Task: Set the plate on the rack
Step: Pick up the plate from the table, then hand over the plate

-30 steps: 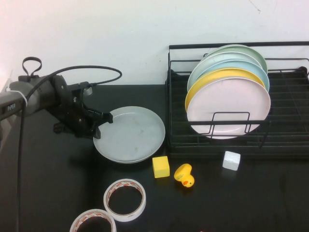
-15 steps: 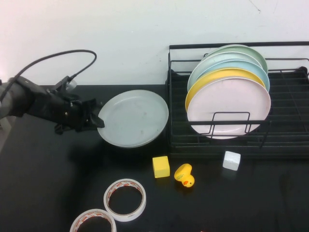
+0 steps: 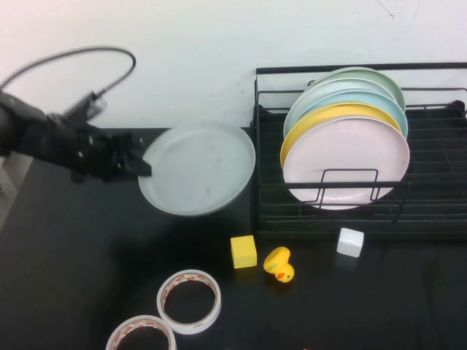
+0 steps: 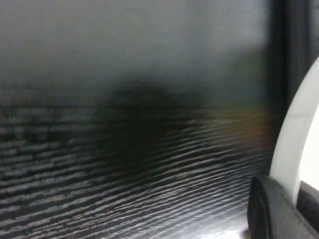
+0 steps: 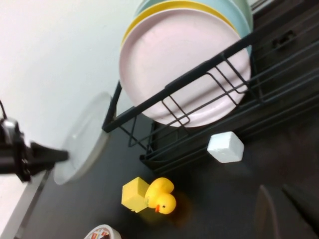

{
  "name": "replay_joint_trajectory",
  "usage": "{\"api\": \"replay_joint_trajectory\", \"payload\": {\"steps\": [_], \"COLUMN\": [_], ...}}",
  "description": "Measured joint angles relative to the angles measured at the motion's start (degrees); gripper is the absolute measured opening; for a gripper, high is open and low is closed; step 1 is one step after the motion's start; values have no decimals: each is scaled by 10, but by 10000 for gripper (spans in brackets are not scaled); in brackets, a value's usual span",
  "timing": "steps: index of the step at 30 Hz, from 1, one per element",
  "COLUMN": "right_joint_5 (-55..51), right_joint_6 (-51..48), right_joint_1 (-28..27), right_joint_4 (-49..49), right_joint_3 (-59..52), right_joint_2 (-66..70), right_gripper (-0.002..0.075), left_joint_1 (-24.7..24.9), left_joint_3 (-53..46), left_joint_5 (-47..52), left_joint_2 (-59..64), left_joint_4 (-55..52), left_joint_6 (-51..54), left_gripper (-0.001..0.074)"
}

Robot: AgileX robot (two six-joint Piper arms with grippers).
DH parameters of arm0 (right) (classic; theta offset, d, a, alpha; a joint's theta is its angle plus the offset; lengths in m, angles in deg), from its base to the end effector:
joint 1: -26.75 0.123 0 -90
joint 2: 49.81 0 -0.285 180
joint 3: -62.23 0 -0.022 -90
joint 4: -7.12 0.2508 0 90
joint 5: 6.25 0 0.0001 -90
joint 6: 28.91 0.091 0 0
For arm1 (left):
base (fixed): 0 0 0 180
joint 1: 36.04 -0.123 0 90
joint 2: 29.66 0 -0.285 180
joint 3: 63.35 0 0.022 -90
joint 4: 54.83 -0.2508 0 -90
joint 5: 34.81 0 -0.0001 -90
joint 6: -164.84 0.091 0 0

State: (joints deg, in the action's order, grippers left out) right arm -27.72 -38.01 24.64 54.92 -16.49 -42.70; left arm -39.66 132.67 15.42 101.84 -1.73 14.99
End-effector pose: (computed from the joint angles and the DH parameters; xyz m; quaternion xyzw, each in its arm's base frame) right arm 0.0527 0.0228 0.1822 0.1705 0.7481 0.2883 0.5728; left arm 0.4617 -0.0269 0.1855 -0.0309 0.9192 -0.3279 0.2158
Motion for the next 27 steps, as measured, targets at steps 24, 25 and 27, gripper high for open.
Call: {"api": "replay_joint_trajectory", "payload": {"steps": [24, 25, 27], "right_joint_5": [-32, -40, -63], "right_joint_6": [-186, -203, -249], "right_joint_1": [0, 0, 0], "right_joint_4": [136, 136, 136], "right_joint_3": [80, 98, 148], "right_joint_2": [61, 82, 141], "right_gripper": [-2, -1, 2], "left_joint_1": [0, 0, 0], "left_joint_3": [-101, -128, -180], "left_joint_5": [40, 31, 4], "left_joint_2": [-352, -373, -414], "left_joint_4": [-22, -8, 18], "left_joint_6": [92, 104, 131], "left_gripper": [4, 4, 4]}}
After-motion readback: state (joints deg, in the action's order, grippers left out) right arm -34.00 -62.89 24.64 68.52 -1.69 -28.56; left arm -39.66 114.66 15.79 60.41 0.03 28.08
